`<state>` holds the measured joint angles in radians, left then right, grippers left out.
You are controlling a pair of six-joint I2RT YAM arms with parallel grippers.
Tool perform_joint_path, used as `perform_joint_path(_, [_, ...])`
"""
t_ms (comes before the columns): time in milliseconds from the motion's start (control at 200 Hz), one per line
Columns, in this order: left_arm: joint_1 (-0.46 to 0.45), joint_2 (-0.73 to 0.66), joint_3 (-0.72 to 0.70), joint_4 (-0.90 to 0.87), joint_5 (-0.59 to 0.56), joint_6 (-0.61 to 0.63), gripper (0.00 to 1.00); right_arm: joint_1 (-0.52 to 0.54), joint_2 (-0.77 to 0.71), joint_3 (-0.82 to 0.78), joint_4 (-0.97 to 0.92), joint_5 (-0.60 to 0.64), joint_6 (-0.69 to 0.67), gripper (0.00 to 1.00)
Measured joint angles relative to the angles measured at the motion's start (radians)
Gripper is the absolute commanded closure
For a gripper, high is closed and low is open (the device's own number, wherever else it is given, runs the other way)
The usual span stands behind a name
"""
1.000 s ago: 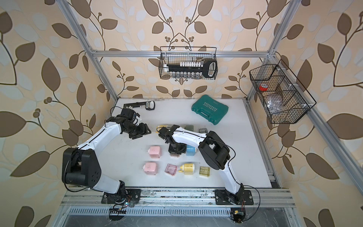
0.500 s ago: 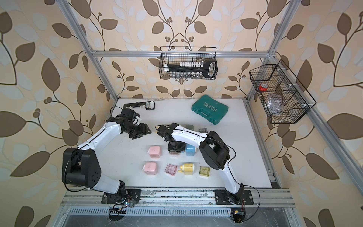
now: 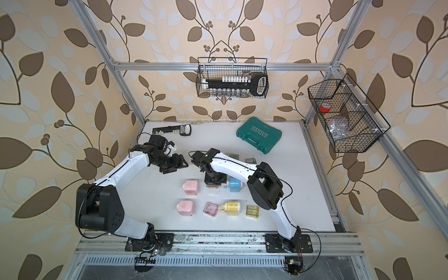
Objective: Put the tray back into the pencil sharpener
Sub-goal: Close the container of the pencil sharpener.
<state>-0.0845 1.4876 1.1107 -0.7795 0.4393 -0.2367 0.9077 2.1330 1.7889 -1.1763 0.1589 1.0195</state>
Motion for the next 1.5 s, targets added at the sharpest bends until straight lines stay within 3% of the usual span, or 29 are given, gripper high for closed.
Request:
perform_joint_path(415, [-0.008, 0.002, 0.092, -0.276, 0.004, 0.043, 0.26, 0.006, -0.013, -0.065, 0.082, -0.051, -0.019, 1.0])
perform_joint_path(820, [-0.093, 0.081, 0.028, -0.279, 0.041, 0.048, 0.28, 0.006, -0.014, -0.107, 0.143, -0.093, -0.044, 1.0])
perform_joint_path(1500, [-0.093, 0.137, 0.011, -0.265, 0.051, 0.055, 0.43, 0.006, -0.014, -0.108, 0.169, -0.115, -0.044, 1.0])
